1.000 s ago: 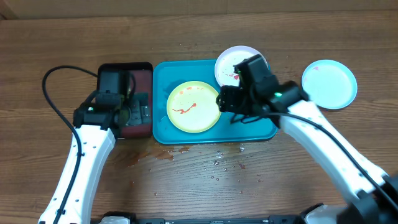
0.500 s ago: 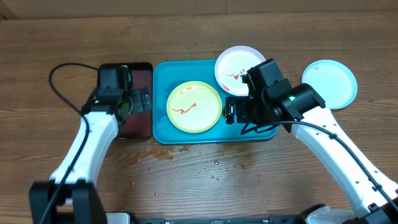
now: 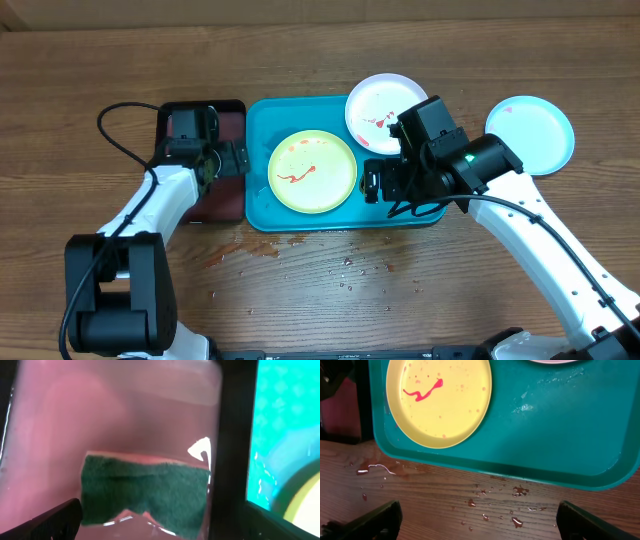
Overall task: Clean dirty plates on tray and stack at the side
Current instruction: 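Lower the left gripper into the black tray and grasp the sponge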
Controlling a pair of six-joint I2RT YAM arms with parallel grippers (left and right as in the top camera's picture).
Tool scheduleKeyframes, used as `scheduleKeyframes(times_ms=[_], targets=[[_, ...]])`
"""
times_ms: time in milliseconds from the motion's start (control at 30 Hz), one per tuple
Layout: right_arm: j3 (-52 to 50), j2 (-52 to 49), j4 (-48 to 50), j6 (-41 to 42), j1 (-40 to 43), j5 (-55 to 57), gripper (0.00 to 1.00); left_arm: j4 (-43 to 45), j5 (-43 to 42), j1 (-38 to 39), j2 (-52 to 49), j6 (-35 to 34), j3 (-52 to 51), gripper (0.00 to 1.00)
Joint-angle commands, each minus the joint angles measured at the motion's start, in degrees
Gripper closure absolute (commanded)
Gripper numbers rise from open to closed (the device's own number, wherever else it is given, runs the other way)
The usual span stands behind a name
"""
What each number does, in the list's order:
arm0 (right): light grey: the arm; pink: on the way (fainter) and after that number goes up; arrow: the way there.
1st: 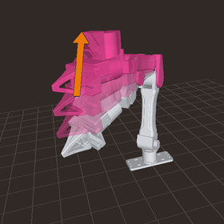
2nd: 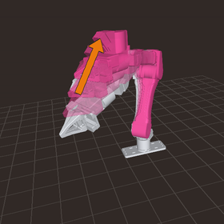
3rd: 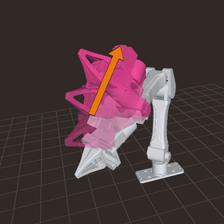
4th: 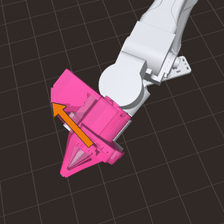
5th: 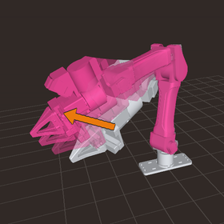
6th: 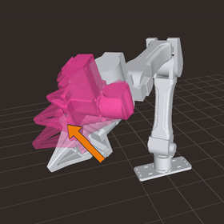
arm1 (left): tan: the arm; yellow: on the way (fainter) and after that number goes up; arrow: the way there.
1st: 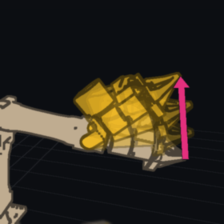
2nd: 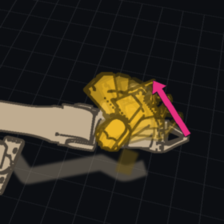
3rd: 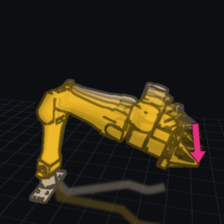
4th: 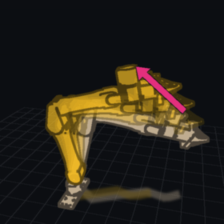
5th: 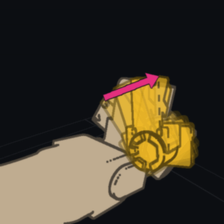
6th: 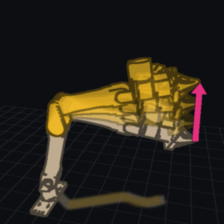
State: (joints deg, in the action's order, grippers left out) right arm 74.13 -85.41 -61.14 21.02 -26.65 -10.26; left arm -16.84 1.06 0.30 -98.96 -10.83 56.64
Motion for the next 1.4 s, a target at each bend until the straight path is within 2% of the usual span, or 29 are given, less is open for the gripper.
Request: scheduleKeyframes(times_ms=[0, 167, 600, 1033, 1367], targets=[[1.05, 1.2, 0.09, -0.22, 0.11, -0.35, 0.0, 1.18, -1.73, -0.74, -1.99, -0.98, -0.39, 0.0], [1.05, 1.2, 0.09, -0.04, 0.11, -0.35, 0.0, 2.6, -1.75, -0.74, -2.67, -0.96, -0.39, 0.01], [1.05, 1.2, 0.09, -0.02, 0.11, -0.35, 0.0, 4.26, 1.22, -0.74, -6.69, -0.98, -0.39, 0.09], [1.05, 1.2, 0.11, 0.17, 0.11, -0.35, 0.0, 4.81, 3.87, -0.74, -6.71, -0.74, -0.39, 0.35], [1.05, 1.2, 0.11, 0.17, 0.11, -0.35, 0.0, 3.61, 5.53, -0.74, -6.71, -0.07, -0.39, 0.75]])
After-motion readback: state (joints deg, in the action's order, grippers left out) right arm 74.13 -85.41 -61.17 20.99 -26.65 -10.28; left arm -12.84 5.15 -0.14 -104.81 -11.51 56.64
